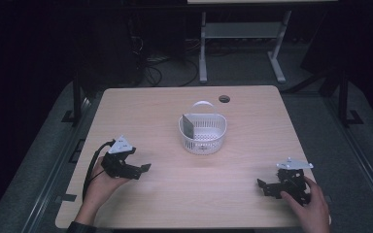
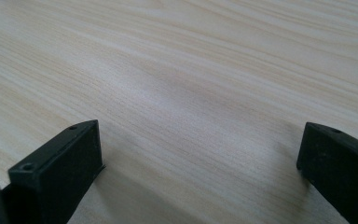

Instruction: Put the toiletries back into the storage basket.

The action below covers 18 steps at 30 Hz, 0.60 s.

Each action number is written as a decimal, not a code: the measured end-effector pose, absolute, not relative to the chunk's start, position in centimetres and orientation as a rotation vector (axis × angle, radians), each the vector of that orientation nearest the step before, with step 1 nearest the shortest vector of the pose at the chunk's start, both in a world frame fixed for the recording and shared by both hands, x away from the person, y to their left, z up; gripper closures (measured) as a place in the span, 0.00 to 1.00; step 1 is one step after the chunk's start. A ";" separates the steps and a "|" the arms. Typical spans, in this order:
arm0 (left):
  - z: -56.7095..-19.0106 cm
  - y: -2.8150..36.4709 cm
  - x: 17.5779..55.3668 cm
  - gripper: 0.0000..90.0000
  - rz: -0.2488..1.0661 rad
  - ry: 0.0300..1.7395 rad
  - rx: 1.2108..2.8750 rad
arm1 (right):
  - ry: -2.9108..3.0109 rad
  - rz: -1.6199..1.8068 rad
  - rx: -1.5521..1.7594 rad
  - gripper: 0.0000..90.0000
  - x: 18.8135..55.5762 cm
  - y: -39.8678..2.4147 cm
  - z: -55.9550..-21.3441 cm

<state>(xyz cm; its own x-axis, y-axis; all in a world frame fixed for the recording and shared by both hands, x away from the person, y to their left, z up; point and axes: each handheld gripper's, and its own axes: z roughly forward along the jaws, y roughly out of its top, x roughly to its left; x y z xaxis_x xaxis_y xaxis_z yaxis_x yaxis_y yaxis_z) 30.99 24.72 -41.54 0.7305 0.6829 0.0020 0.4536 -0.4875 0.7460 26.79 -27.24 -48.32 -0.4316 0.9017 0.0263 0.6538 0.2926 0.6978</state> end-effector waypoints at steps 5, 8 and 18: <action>-42.5 25.5 30.3 0.15 0.389 0.874 2.173 | 2.195 0.914 1.399 0.00 26.8 -27.2 -48.3; -43.1 26.1 29.8 0.15 0.384 0.886 2.167 | 2.195 0.914 1.399 0.00 26.8 -27.2 -48.3; -44.7 27.5 28.6 0.15 0.426 0.920 2.174 | 2.195 0.914 1.398 0.00 26.8 -27.2 -48.3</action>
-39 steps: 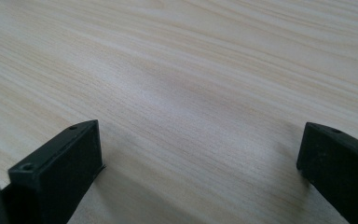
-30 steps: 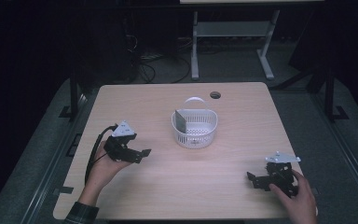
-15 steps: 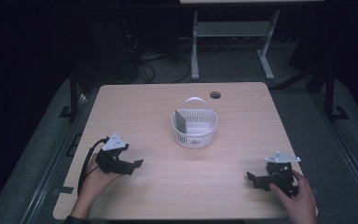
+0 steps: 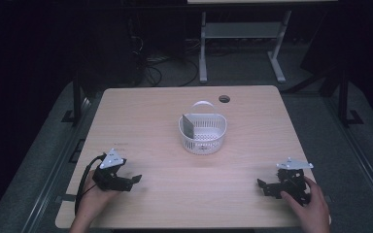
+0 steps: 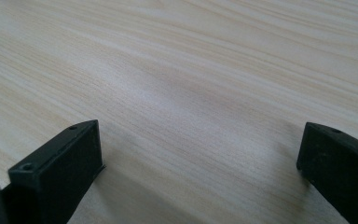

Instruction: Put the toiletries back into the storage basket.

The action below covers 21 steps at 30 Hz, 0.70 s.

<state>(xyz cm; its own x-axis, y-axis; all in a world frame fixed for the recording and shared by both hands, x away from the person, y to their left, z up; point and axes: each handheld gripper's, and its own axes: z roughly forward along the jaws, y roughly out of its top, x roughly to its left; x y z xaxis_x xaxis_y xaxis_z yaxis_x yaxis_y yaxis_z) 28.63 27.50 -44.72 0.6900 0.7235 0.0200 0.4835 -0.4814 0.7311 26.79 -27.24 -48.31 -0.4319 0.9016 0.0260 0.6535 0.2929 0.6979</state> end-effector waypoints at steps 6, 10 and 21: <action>-46.1 28.2 28.1 0.14 0.441 0.957 2.211 | 2.195 0.914 1.398 0.00 26.8 -27.2 -48.3; -46.6 28.7 27.9 0.14 0.444 0.981 2.223 | 2.195 0.914 1.398 0.00 26.8 -27.2 -48.3; -47.5 29.7 27.8 0.14 0.420 0.951 2.173 | 2.195 0.914 1.399 0.00 26.8 -27.2 -48.3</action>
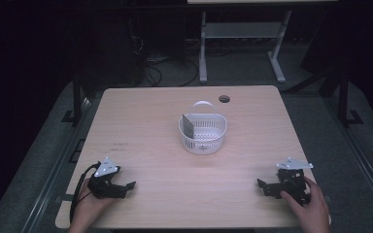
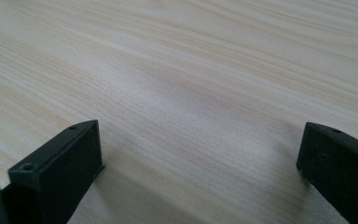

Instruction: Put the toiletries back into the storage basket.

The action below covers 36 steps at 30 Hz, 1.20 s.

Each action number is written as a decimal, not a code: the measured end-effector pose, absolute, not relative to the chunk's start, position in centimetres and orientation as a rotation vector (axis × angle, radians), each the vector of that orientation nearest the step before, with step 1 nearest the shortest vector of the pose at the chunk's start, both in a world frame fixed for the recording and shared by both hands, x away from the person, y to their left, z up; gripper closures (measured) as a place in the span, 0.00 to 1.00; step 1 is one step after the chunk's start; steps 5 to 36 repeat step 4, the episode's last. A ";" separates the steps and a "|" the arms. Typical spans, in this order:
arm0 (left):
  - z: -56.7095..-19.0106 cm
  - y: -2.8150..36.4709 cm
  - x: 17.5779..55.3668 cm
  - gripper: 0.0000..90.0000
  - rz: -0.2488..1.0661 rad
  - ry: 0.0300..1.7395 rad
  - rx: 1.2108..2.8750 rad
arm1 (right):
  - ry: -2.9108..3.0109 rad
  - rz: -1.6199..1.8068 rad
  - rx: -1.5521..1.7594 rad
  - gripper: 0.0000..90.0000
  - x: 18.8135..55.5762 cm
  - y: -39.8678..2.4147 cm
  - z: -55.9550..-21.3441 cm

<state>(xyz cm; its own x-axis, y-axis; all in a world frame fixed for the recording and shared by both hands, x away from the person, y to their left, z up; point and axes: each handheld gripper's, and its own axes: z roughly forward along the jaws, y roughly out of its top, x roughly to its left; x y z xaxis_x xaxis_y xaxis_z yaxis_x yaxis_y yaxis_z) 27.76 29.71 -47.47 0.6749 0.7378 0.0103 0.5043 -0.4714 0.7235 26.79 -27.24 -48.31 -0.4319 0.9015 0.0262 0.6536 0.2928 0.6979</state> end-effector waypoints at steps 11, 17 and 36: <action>-47.5 29.7 27.8 0.14 0.421 0.951 2.174 | 2.194 0.915 1.400 0.00 26.8 -27.2 -48.3; -47.5 29.7 27.8 0.14 0.421 0.951 2.174 | 2.194 0.915 1.400 0.00 26.8 -27.2 -48.3; -47.5 29.7 27.8 0.14 0.421 0.951 2.174 | 2.194 0.915 1.400 0.00 26.8 -27.2 -48.3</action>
